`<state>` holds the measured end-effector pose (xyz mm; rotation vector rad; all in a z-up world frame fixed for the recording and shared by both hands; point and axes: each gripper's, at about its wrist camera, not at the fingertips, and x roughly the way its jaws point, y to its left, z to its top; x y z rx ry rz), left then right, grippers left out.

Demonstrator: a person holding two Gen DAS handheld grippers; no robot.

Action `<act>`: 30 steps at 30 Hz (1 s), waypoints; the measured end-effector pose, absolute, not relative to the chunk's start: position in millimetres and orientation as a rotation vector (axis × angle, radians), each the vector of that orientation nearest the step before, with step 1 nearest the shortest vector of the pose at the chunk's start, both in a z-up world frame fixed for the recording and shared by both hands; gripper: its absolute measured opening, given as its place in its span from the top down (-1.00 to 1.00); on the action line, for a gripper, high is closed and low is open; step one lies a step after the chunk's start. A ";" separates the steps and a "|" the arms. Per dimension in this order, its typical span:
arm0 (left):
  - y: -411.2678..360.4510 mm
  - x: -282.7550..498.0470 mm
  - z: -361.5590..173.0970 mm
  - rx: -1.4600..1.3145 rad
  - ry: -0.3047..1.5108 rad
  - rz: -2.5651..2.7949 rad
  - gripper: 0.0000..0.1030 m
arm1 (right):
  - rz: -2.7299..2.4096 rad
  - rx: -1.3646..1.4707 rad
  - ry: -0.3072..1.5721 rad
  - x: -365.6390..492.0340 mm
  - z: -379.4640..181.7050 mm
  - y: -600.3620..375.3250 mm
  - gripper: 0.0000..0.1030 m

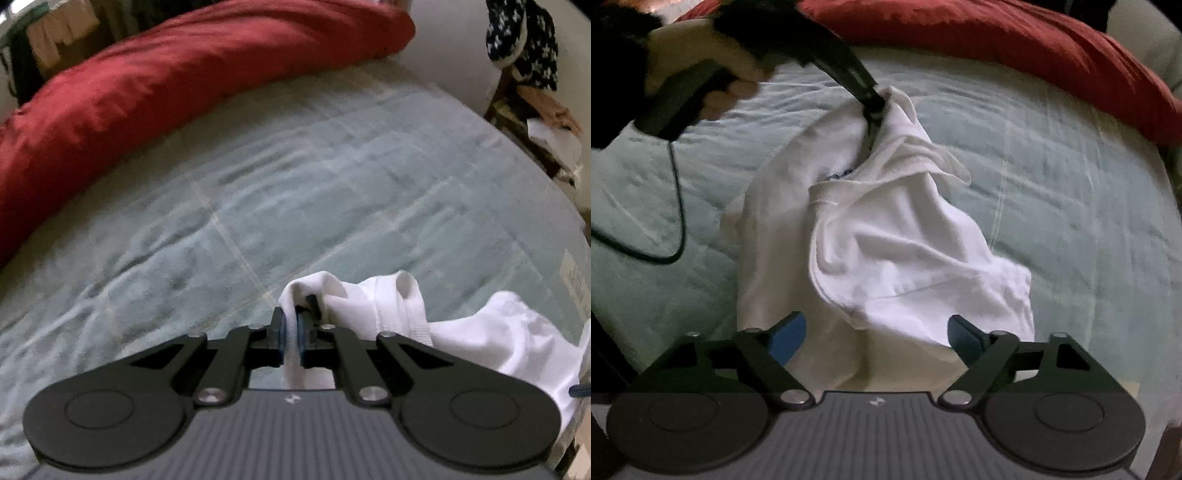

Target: Fold clothes

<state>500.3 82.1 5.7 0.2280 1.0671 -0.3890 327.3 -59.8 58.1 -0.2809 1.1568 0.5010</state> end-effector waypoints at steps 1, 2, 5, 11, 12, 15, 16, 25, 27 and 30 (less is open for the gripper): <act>83.4 500.3 5.9 0.227 1.066 -0.393 0.80 | 0.507 -0.303 1.152 328.6 59.6 -57.5 -0.50; 85.3 498.5 7.2 0.230 1.069 -0.406 0.80 | 0.513 -0.327 1.150 329.4 60.2 -54.5 -0.44; 94.6 492.2 12.8 0.224 1.079 -0.421 0.70 | 0.549 -0.408 1.147 331.2 60.2 -44.4 -0.31; 119.9 463.3 27.9 0.188 1.127 -0.390 0.47 | 0.718 -0.673 1.115 321.2 51.7 -20.5 -0.30; 124.1 457.5 29.9 0.184 1.134 -0.383 0.44 | 0.750 -0.721 1.108 318.8 48.7 -17.8 -0.29; 132.5 439.9 32.1 0.161 1.155 -0.351 0.42 | 0.827 -0.867 1.084 312.4 34.5 -13.0 -0.07; 134.1 434.4 32.3 0.153 1.161 -0.335 0.42 | 0.845 -0.919 1.074 310.5 29.1 -12.2 0.03; 127.4 401.7 39.3 0.072 1.212 -0.211 0.42 | 0.864 -0.966 1.025 345.4 40.6 -46.9 0.73; 120.3 401.6 39.3 0.066 1.218 -0.208 0.40 | 0.832 -0.914 1.038 364.6 49.4 -61.8 0.73; 109.7 401.5 39.1 0.058 1.228 -0.205 0.28 | 0.785 -0.836 1.056 393.4 62.5 -84.2 0.73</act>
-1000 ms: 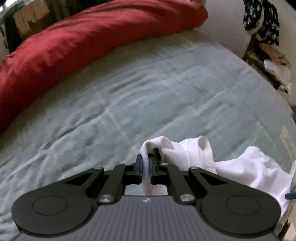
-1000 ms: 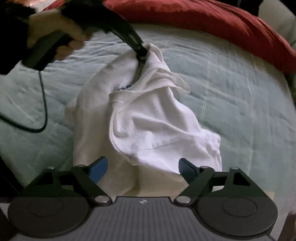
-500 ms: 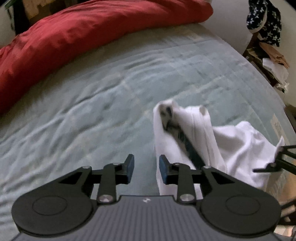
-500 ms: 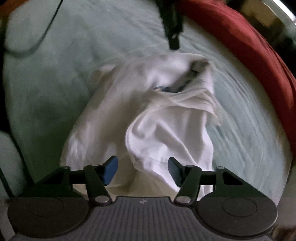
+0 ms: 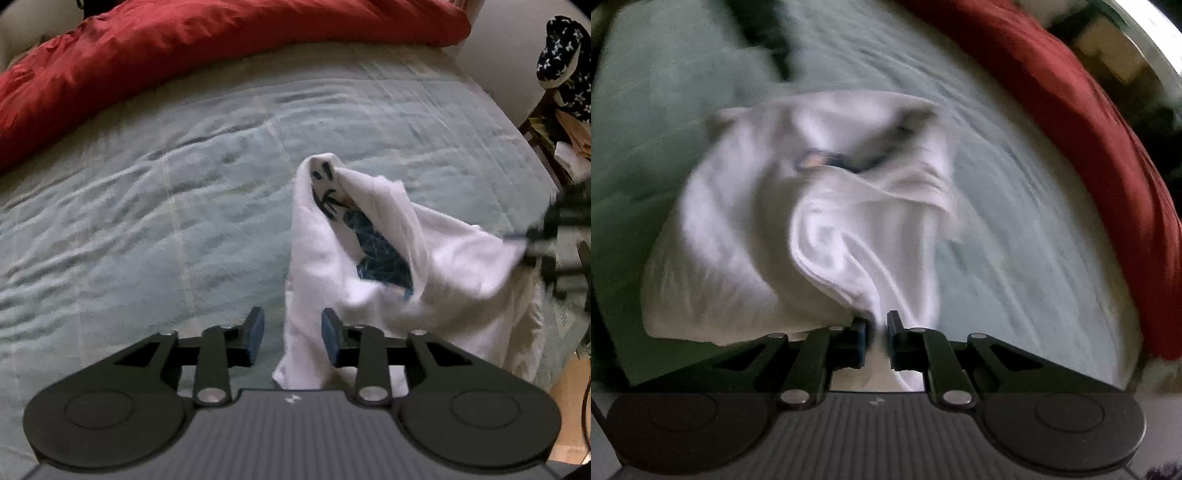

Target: Fold clothes

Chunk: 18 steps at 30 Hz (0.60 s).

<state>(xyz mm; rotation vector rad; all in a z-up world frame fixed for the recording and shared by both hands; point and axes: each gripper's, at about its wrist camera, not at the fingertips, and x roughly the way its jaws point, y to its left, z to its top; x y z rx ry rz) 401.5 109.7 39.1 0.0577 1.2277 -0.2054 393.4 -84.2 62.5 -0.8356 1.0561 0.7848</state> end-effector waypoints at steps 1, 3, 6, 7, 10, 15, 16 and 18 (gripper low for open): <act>106.1 401.4 39.0 0.055 1.231 -0.204 0.27 | 0.769 -0.789 1.070 405.5 68.2 -93.1 0.73; 99.1 401.4 38.9 0.050 1.237 -0.202 0.26 | 0.755 -0.700 1.104 428.2 76.9 -110.4 0.73; 88.4 401.3 38.8 0.041 1.246 -0.199 0.26 | 0.763 -0.604 1.146 450.4 80.0 -130.6 0.73; 84.4 403.3 37.6 0.040 1.253 -0.198 0.26 | 0.773 -0.569 1.162 455.7 78.8 -136.5 0.73; 74.0 407.1 34.6 0.040 1.270 -0.199 0.25 | 0.818 -0.514 1.183 461.5 73.2 -143.5 0.66; 64.2 410.9 29.7 0.038 1.297 -0.206 0.20 | 0.882 -0.504 1.173 459.9 61.2 -135.2 0.46; 63.5 411.7 28.6 0.041 1.301 -0.204 0.20 | 0.901 -0.510 1.167 460.4 59.9 -131.0 0.39; 62.7 412.8 26.6 0.043 1.309 -0.203 0.20 | 0.937 -0.522 1.154 461.2 57.1 -122.6 0.13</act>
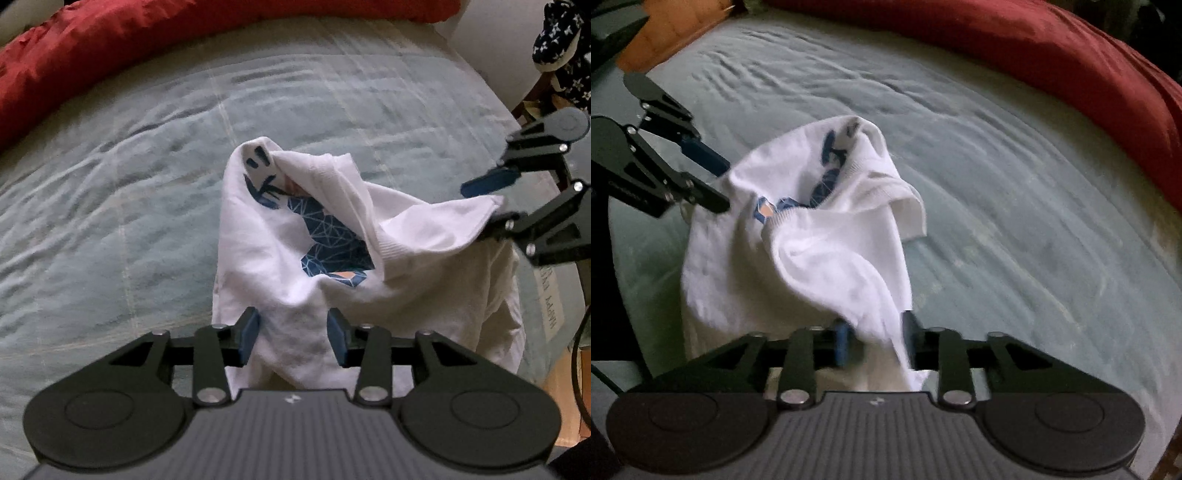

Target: Fold clothes

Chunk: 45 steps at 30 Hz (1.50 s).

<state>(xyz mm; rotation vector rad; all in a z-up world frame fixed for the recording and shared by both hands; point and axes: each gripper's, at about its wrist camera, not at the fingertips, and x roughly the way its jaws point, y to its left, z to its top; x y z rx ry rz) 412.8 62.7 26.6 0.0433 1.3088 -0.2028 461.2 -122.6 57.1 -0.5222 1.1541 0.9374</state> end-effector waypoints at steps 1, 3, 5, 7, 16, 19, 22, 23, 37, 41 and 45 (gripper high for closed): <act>62.5 413.4 25.7 0.042 1.312 -0.204 0.20 | 0.956 -0.528 1.148 461.7 55.8 -118.4 0.13; 62.4 415.6 24.6 0.037 1.319 -0.206 0.20 | 0.993 -0.540 1.134 462.6 53.0 -110.0 0.14; 63.1 416.8 24.4 0.036 1.322 -0.205 0.20 | 1.023 -0.537 1.119 464.6 55.4 -105.3 0.14; 64.3 417.6 24.3 0.034 1.324 -0.209 0.20 | 1.034 -0.527 1.108 469.8 62.7 -103.7 0.14; 67.2 419.0 20.9 0.017 1.327 -0.206 0.20 | 1.030 -0.616 1.132 479.1 41.2 -95.1 0.40; 69.0 418.7 21.3 0.015 1.327 -0.208 0.20 | 1.025 -0.693 1.111 469.9 35.6 -89.3 0.79; 70.8 418.0 23.2 0.016 1.325 -0.205 0.20 | 0.963 -0.725 1.087 477.8 39.3 -96.0 0.88; 71.4 417.5 24.6 0.014 1.322 -0.204 0.20 | 0.929 -0.750 1.073 482.9 38.8 -99.7 0.88; 74.6 416.6 39.3 0.014 1.284 -0.204 0.20 | 0.501 -0.854 1.055 567.5 21.6 -181.6 0.87; 81.5 414.9 43.0 0.011 1.273 -0.186 0.20 | 0.481 -0.859 1.040 557.0 23.2 -181.7 0.70; 97.5 414.8 49.3 0.004 1.257 -0.158 0.20 | 0.492 -0.827 1.000 542.4 40.3 -173.0 0.49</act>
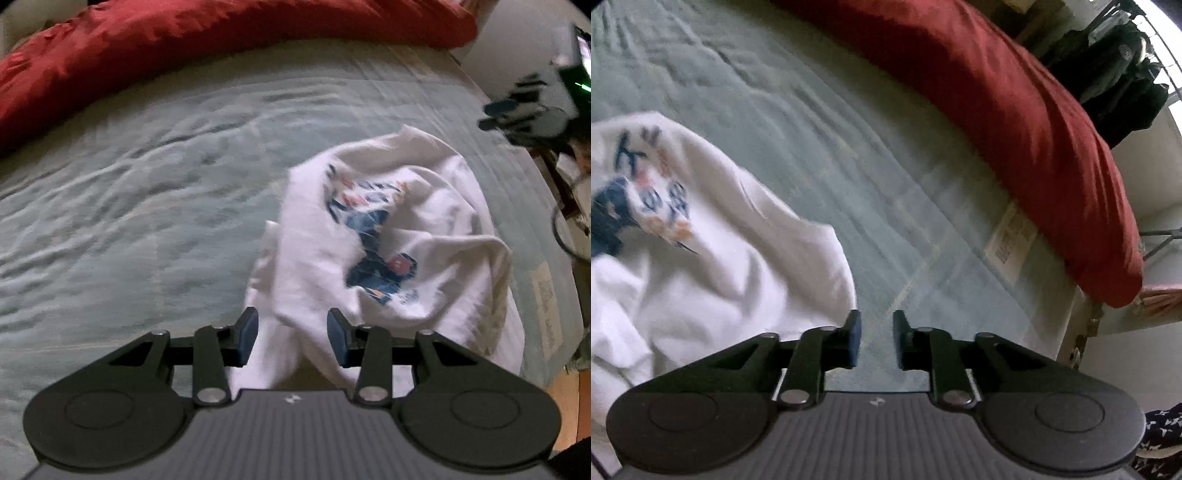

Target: Fold clothes

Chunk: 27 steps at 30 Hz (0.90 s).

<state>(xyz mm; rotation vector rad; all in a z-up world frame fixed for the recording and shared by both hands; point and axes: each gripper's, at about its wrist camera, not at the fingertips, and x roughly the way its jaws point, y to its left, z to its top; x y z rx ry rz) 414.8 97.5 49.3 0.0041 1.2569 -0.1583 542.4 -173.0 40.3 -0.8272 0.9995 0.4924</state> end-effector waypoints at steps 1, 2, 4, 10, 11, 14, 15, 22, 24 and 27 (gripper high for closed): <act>102.1 415.2 50.7 0.002 1.252 -0.151 0.20 | 0.498 -0.811 0.992 537.9 45.9 -171.3 0.49; 107.6 416.9 51.0 0.004 1.245 -0.141 0.20 | 0.508 -0.790 0.990 534.1 50.2 -169.0 0.44; 119.4 420.9 48.9 0.002 1.235 -0.124 0.20 | 0.536 -0.739 0.994 524.7 57.0 -162.7 0.38; 149.9 443.9 16.7 -0.105 1.238 -0.149 0.21 | 0.604 -0.630 1.032 489.9 58.5 -136.6 0.38; 150.4 449.0 9.0 -0.129 1.245 -0.178 0.21 | 0.613 -0.615 1.040 483.8 57.9 -131.1 0.38; 140.5 461.5 -11.1 -0.140 1.239 -0.274 0.19 | 0.630 -0.580 1.064 471.1 56.4 -117.5 0.38; 137.4 465.5 -18.5 -0.140 1.242 -0.295 0.19 | 0.630 -0.576 1.070 467.3 55.3 -114.1 0.37; 145.4 462.8 -25.3 -0.200 1.228 -0.333 0.99 | 0.623 -0.557 1.109 444.5 52.0 -97.5 0.37; 149.5 459.4 -22.3 -0.218 1.216 -0.343 1.00 | 0.618 -0.549 1.116 439.3 54.0 -95.5 0.37; 168.5 452.4 -8.9 -0.234 1.185 -0.306 1.00 | 0.607 -0.537 1.119 431.8 56.7 -91.0 0.37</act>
